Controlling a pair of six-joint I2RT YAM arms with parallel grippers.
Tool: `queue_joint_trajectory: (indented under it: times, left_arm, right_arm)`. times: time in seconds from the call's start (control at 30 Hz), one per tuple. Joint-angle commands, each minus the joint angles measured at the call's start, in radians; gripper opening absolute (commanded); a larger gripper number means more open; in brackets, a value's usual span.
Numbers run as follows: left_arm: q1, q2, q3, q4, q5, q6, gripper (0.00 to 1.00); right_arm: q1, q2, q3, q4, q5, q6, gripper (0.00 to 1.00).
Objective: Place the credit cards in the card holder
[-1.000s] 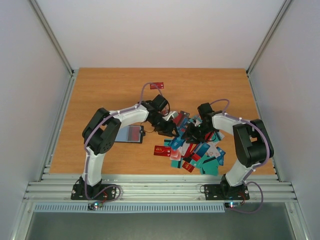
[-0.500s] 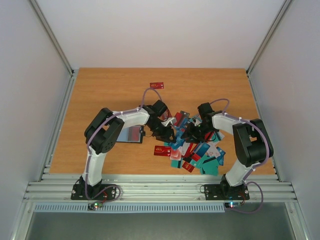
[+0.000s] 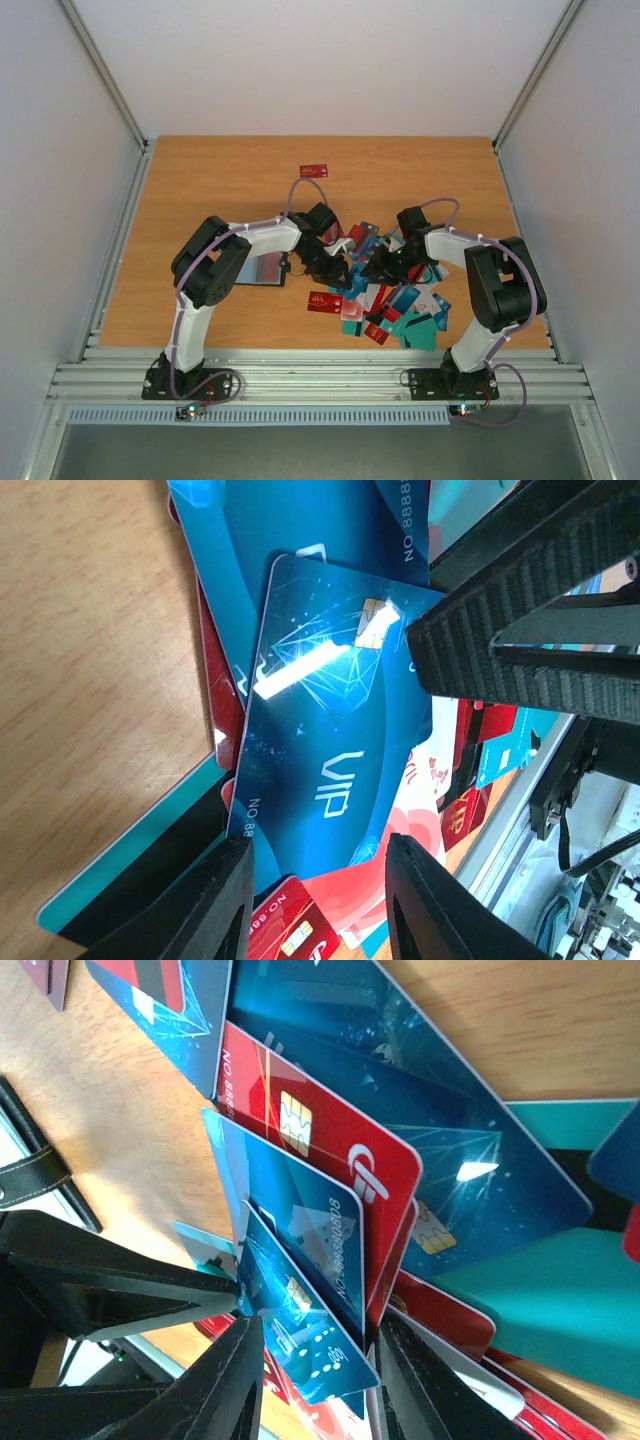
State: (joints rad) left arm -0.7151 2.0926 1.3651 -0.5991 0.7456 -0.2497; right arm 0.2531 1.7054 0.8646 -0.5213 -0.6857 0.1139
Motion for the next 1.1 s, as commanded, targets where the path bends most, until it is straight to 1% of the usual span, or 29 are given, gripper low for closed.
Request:
queue_joint_trajectory:
  times: [0.0, 0.1, 0.3, 0.43, 0.57, 0.77, 0.9, 1.07]
  left_arm:
    - [-0.017, 0.059, -0.028, -0.019, -0.060, 0.033, 0.39]
    - [-0.017, 0.061, -0.026, -0.019, -0.060, 0.033, 0.39]
    - [-0.017, 0.062, -0.021, -0.018, -0.056, 0.032, 0.39]
    - [-0.017, 0.061, -0.023, -0.017, -0.053, 0.029, 0.38]
    - [-0.017, 0.053, -0.023, -0.014, -0.047, 0.022, 0.38]
    - [-0.017, 0.033, -0.010, -0.012, -0.044, -0.004, 0.38]
    - [-0.017, 0.026, -0.002, -0.008, -0.039, -0.018, 0.38]
    - [-0.017, 0.026, -0.006, 0.001, -0.030, -0.021, 0.38]
  right_arm:
    - [-0.002, 0.033, -0.034, 0.051, -0.014, -0.011, 0.30]
    - [-0.001, 0.033, -0.035, 0.047, -0.013, -0.015, 0.22]
    - [-0.002, 0.042, -0.042, 0.030, 0.004, -0.023, 0.12]
    - [-0.002, 0.037, -0.039, 0.010, 0.018, -0.031, 0.08]
    - [-0.001, 0.034, -0.022, -0.049, 0.053, -0.058, 0.05]
    - [-0.002, 0.011, -0.012, -0.132, 0.089, -0.083, 0.04]
    - [-0.002, -0.009, -0.006, -0.176, 0.102, -0.089, 0.07]
    - [-0.001, -0.015, -0.007, -0.180, 0.101, -0.084, 0.10]
